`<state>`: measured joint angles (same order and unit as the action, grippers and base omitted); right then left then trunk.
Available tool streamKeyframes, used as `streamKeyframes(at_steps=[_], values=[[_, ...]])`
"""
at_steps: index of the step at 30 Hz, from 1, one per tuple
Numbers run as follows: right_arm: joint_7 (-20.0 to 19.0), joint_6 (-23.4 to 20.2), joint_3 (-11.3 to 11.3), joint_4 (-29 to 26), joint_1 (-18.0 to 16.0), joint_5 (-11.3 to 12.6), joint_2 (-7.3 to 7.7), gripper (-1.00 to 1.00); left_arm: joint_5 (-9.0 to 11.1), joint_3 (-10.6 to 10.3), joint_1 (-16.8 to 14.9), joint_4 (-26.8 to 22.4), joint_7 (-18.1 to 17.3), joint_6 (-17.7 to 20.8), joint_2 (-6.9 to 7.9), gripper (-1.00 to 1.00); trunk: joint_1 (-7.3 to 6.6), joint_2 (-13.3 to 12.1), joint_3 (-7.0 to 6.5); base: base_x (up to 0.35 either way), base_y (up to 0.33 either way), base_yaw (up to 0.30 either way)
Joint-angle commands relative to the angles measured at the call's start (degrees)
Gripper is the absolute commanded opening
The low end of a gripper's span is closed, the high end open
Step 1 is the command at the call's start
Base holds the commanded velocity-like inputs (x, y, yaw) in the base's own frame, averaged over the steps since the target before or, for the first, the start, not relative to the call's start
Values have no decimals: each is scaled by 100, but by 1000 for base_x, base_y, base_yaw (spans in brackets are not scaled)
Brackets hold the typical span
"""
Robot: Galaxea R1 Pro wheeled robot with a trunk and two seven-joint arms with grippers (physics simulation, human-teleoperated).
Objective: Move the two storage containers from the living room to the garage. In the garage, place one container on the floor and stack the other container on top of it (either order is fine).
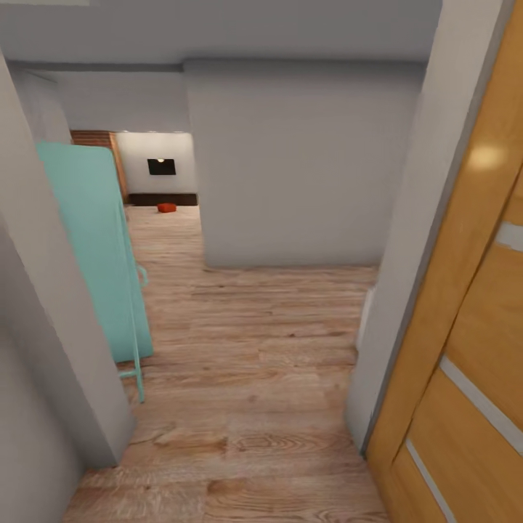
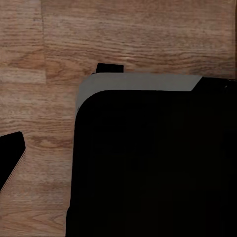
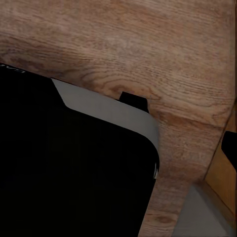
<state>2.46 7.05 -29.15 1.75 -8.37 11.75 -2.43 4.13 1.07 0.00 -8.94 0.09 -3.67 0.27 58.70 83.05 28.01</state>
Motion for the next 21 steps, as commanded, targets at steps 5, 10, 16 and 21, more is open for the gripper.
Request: streamKeyframes(at_steps=[5,10,16,21], values=[[8,34,-47,19,-6,50,-3,100,42,7,0,-3,0,-11,-1,100,3,2,5,323,0,126],[8,34,-47,19,-6,47,-3,100,43,7,0,-6,0,-11,-1,100,3,2,5,323,0,86],[8,34,-48,19,-6,48,-3,100,40,7,0,-7,-2,-11,-1,100,3,2,5,323,0,9],[8,34,-50,19,-6,47,-3,100,43,7,0,-7,0,-11,-1,100,3,2,5,323,0,1]])
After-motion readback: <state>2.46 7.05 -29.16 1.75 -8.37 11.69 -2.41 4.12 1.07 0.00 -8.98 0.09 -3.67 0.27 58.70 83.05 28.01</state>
